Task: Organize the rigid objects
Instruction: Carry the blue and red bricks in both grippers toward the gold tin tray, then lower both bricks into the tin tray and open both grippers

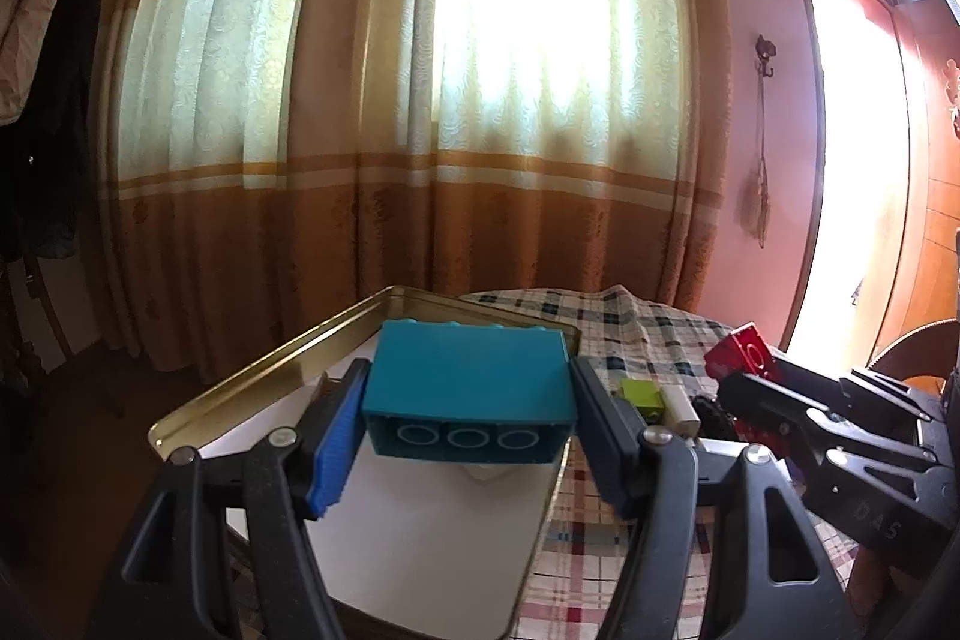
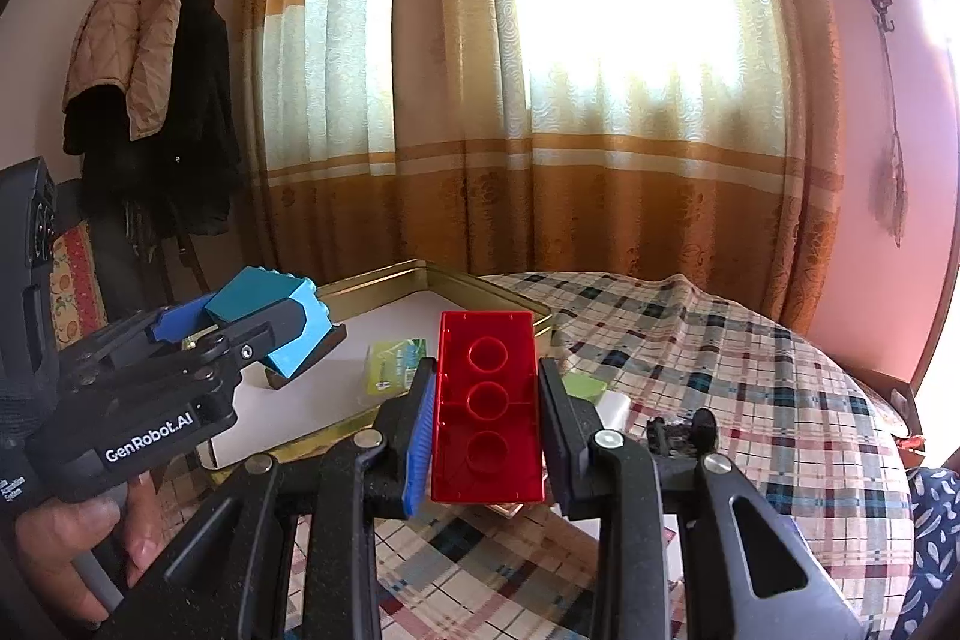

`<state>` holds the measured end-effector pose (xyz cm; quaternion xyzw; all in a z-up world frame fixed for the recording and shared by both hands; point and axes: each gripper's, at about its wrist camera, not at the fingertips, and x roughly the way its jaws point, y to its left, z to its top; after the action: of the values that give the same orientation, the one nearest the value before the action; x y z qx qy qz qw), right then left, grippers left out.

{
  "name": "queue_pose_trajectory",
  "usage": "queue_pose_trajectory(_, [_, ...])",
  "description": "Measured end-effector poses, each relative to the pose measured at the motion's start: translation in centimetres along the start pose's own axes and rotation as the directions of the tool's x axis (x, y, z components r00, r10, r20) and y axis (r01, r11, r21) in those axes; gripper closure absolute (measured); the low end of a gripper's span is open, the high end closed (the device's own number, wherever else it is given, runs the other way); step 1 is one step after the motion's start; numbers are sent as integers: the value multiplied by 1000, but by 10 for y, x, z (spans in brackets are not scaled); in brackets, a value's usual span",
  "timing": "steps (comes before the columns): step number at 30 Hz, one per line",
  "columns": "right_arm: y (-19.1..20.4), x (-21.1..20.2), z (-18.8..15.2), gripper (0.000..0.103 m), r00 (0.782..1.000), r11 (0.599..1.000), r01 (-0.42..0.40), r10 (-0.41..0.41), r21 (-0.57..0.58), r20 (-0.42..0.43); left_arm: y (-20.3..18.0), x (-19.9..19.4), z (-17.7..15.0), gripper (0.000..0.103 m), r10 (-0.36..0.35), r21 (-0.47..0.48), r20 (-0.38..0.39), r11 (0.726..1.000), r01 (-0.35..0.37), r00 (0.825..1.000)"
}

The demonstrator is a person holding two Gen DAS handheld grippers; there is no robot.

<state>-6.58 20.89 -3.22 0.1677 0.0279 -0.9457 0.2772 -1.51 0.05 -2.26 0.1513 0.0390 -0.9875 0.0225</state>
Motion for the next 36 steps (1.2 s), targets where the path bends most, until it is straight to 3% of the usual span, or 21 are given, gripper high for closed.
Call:
queue_pose_trajectory(18, [3, 5, 0, 69, 1000, 1000, -4, 4, 2, -17, 14, 6, 1, 38, 15, -29, -17, 999, -15, 1000])
queue_pose_trajectory(36, [22, 42, 15, 69, 994, 997, -82, 81, -7, -76, 50, 19, 9, 38, 84, -77, -60, 993, -88, 995])
